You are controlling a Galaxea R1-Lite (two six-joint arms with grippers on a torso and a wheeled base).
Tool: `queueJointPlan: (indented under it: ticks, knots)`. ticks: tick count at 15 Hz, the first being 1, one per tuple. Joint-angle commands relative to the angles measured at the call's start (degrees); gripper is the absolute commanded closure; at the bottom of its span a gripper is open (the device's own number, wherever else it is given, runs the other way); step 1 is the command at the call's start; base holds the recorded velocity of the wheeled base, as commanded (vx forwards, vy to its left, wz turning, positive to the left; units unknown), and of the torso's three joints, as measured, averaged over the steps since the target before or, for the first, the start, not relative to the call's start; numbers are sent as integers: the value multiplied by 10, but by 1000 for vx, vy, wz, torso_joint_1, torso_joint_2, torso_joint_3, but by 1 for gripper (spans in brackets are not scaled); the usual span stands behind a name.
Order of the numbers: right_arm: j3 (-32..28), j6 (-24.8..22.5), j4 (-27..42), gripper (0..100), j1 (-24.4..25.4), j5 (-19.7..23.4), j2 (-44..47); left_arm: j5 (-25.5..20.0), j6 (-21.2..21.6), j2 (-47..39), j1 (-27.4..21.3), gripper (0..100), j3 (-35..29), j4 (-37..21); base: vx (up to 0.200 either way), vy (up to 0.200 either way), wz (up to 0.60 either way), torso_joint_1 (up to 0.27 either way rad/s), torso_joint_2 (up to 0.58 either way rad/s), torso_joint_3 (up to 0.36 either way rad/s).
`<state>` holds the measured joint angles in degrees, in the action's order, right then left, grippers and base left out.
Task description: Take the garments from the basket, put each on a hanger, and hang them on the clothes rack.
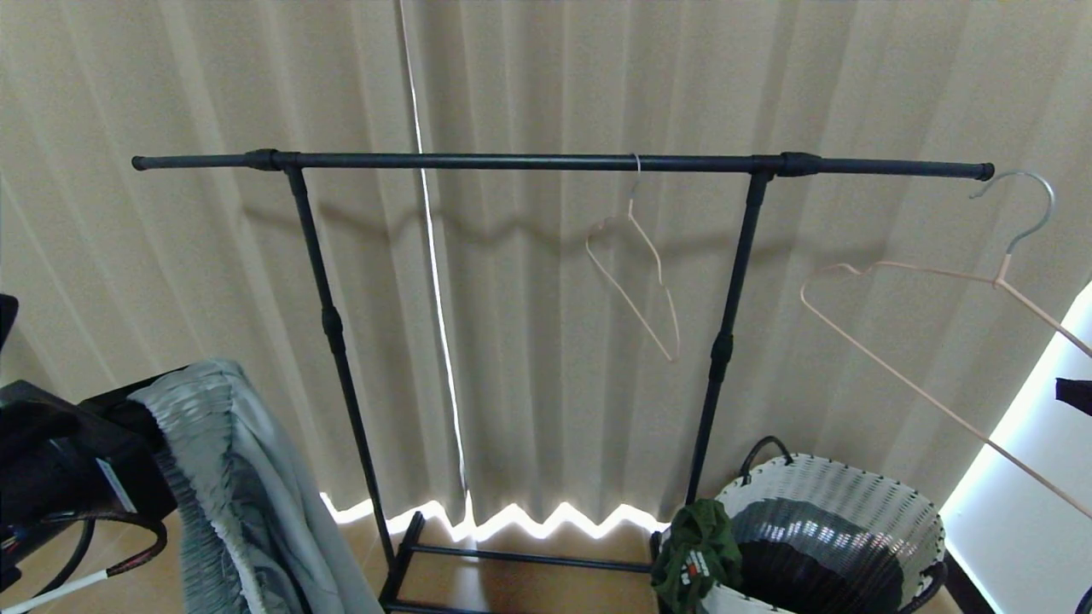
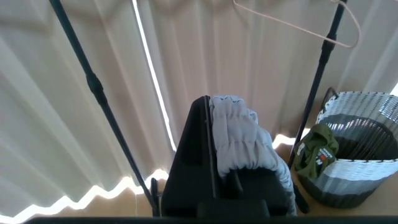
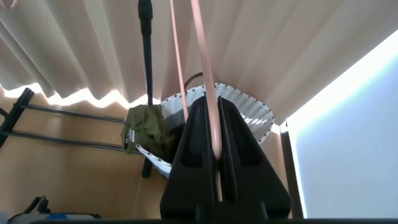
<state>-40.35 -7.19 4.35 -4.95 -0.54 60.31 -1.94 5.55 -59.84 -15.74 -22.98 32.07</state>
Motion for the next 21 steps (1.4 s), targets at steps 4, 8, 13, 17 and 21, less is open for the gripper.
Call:
queueJointPlan:
  ticks: [4, 8, 13, 17, 21]
  knots:
    - [-1, 0, 0, 100, 0, 0, 2, 0, 0, 0, 1, 100, 0, 0, 0, 150, 0, 3, 3, 4]
    - [0, 0, 0, 100, 0, 1, 2, 0, 0, 0, 0, 100, 0, 0, 0, 200, 0, 10, 4, 1]
    - [1, 2, 0, 100, 0, 1, 2, 0, 3, -1, 0, 100, 3, 0, 0, 200, 0, 1, 2, 3]
    - [2, 4, -1, 100, 0, 2, -5, 0, 5, -2, -3, 100, 19, 0, 0, 50, 0, -2, 1, 1]
    - [-2, 2, -13, 100, -6, 1, -18, 2, 64, -6, 0, 100, 22, 0, 0, 0, 0, 0, 0, 0]
